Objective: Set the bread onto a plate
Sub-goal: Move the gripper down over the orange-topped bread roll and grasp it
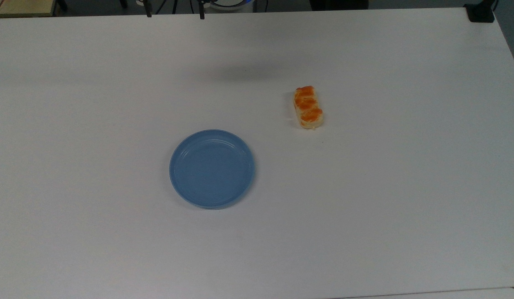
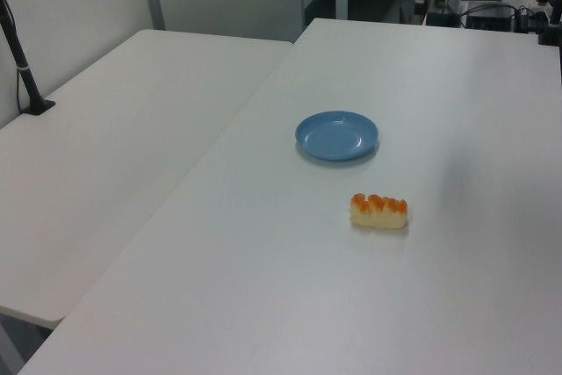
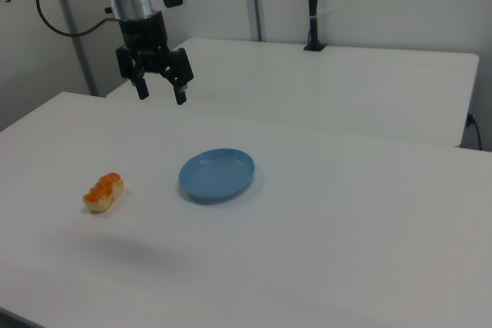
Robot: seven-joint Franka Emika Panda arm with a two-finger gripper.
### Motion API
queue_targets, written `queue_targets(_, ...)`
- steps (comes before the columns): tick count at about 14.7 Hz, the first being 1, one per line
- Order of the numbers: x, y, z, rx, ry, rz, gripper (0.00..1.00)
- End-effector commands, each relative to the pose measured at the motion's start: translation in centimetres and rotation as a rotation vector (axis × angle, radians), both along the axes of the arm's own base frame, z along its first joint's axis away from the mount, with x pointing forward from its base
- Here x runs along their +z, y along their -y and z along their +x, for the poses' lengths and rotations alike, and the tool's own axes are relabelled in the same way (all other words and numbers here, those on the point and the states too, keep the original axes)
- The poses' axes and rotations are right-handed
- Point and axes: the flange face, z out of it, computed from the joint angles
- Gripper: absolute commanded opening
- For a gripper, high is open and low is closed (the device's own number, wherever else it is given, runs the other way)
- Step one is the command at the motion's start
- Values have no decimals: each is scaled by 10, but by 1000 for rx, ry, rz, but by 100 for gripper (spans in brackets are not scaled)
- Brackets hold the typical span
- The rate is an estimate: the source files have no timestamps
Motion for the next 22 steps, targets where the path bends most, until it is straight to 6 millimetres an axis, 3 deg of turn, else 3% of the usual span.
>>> queue_targets(1,1,3,-3,5,18,-1,100)
queue_targets(10,-2,1,-1,11,18,2,100)
queue_targets(13,-12,-6,4,20,0,6,100)
queue_targets(18,-32,-41,19,68,6,41,100)
queue_targets(22,-68,-116,26,135,-26,81,100)
